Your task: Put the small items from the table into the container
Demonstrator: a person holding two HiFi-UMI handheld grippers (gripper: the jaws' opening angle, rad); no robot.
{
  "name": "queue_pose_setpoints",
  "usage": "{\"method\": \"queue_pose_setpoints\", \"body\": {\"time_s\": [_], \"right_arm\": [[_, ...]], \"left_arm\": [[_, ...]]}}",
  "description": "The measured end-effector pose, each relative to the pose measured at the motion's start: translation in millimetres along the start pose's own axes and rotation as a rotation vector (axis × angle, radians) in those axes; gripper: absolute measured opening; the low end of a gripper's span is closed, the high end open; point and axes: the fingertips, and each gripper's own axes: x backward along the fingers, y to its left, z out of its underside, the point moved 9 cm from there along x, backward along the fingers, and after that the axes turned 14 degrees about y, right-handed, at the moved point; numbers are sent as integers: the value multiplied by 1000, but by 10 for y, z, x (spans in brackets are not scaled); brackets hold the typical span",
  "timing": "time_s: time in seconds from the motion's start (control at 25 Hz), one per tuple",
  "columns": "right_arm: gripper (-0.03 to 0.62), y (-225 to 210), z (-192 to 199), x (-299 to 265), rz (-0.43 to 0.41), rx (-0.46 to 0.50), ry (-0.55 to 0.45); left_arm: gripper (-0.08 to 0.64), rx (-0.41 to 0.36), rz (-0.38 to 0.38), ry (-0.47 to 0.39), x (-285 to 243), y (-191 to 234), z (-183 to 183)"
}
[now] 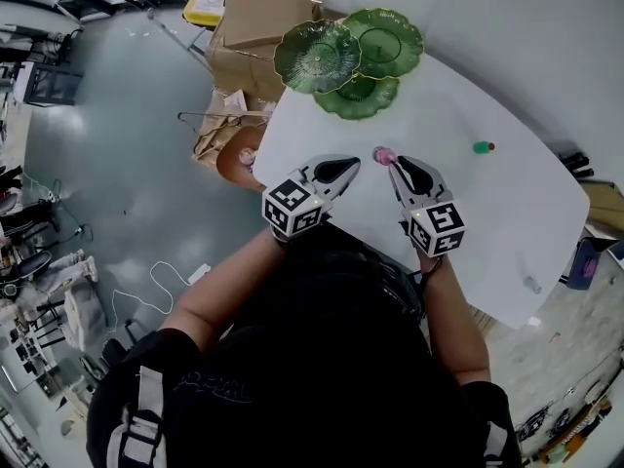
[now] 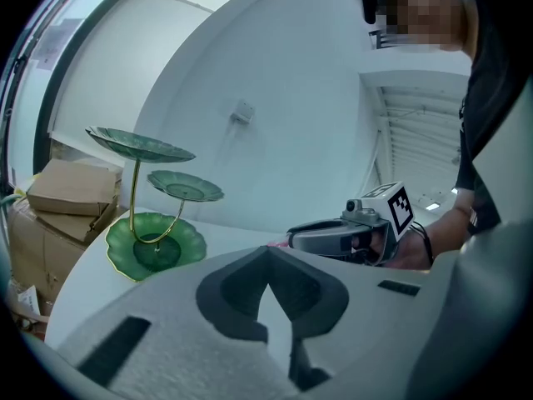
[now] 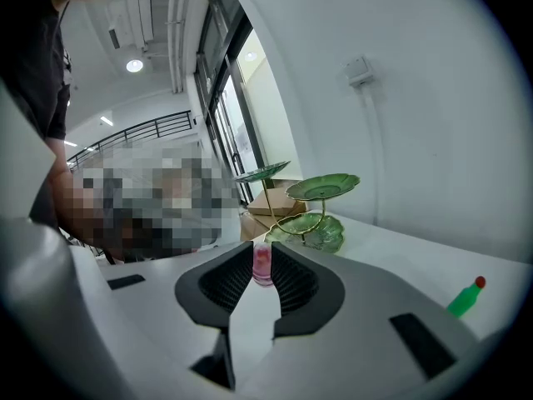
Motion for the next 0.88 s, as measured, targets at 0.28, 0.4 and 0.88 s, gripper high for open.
{"method": "queue_pose_setpoints", "body": {"time_s": [0.28,0.4,0.88], "right_arm": [[74,-143,-239,-451,23,-5,19],[74,-207,-353,-674,42,0,30],[74,-431,-386,-1374,96,-22,119]], "left_arm": [[5,2,8,30,-19,343,-40],[5,17,23,43,-15,458,-59],[5,30,107,120,-88,828,-26]]}}
